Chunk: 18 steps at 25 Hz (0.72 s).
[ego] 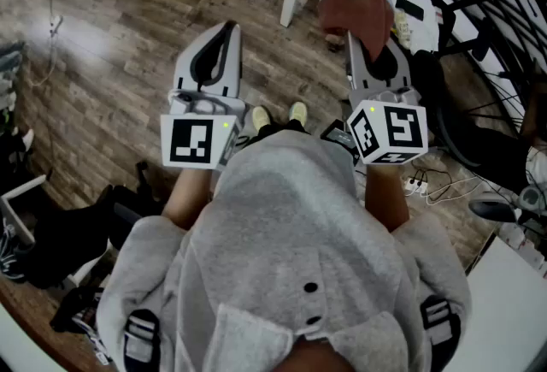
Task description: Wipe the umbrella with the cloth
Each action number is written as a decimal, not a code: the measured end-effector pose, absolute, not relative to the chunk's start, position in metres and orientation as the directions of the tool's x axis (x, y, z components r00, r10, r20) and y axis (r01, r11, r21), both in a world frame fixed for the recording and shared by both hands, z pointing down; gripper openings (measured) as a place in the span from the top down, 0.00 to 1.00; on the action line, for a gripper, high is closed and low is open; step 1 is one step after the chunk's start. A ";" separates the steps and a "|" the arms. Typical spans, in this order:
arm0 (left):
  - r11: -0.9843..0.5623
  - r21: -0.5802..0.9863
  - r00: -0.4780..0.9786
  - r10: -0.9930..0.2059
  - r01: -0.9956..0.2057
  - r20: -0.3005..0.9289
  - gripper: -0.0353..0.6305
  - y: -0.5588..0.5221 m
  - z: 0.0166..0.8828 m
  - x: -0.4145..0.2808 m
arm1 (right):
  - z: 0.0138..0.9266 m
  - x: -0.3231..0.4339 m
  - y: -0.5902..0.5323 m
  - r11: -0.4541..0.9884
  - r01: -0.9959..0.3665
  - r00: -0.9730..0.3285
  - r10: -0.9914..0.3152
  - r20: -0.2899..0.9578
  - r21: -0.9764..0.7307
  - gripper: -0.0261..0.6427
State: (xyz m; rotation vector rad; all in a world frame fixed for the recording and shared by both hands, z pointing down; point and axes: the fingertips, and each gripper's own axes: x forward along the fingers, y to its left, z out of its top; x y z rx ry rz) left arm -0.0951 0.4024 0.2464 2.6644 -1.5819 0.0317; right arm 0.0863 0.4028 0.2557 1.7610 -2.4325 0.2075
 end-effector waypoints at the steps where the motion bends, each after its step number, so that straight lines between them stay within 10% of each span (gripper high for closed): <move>1: -0.481 0.027 0.482 -0.875 -0.876 0.037 0.92 0.404 0.246 -0.099 | 0.256 0.083 0.404 0.309 -0.950 -0.310 -0.932 0.187 -0.031 0.84; 18: -0.522 0.061 0.523 -0.852 -0.851 -0.003 0.92 0.410 0.247 -0.160 | 0.244 0.021 0.411 0.278 -0.961 -0.273 -0.949 0.160 0.005 0.84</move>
